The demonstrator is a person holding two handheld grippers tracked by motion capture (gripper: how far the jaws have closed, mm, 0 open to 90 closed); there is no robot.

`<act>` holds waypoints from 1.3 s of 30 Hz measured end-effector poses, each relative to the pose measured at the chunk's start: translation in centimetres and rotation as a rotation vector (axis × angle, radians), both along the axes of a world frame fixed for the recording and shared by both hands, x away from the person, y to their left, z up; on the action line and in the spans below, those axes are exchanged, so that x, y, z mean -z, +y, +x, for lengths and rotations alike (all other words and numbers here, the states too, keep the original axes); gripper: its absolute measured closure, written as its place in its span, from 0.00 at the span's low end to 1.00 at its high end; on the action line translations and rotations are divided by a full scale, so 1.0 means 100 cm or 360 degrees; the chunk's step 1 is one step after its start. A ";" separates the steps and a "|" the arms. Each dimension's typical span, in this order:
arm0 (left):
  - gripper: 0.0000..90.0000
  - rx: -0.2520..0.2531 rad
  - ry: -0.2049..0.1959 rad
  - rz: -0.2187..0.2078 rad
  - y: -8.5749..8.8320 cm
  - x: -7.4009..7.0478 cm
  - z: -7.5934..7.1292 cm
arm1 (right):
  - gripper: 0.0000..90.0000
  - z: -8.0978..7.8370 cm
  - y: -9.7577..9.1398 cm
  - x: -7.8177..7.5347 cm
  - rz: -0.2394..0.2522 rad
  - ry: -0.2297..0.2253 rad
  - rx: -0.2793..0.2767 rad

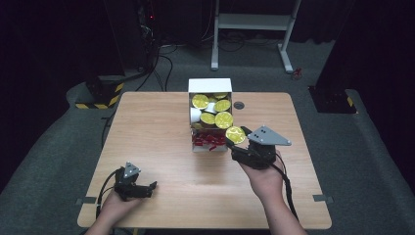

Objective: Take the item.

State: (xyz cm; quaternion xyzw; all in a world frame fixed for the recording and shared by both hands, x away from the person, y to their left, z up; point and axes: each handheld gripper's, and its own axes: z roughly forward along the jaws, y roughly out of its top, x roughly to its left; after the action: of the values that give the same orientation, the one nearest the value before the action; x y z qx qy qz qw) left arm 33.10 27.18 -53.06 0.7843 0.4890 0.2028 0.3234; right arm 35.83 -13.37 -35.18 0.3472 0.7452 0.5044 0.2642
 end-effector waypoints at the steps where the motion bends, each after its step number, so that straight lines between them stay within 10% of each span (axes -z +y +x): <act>1: 0.00 -0.0002 0.0002 -0.0003 0.000 0.000 0.000 | 0.42 -0.001 0.000 0.004 -0.0004 0.0014 0.0003; 23: 0.00 -0.0001 0.0001 -0.0004 0.000 0.000 0.000 | 0.42 0.001 -0.022 0.048 -0.0080 0.0080 0.0120; 39: 0.01 0.0003 0.0005 -0.0005 0.000 0.000 -0.001 | 0.42 0.042 -0.058 0.102 -0.0155 0.0252 0.0370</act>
State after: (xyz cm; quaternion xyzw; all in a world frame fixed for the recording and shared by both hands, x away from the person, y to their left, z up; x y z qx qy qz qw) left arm 33.00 27.21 -53.06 0.7846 0.4890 0.2005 0.3242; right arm 39.99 -19.19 -45.38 0.4567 0.7420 0.4047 0.2776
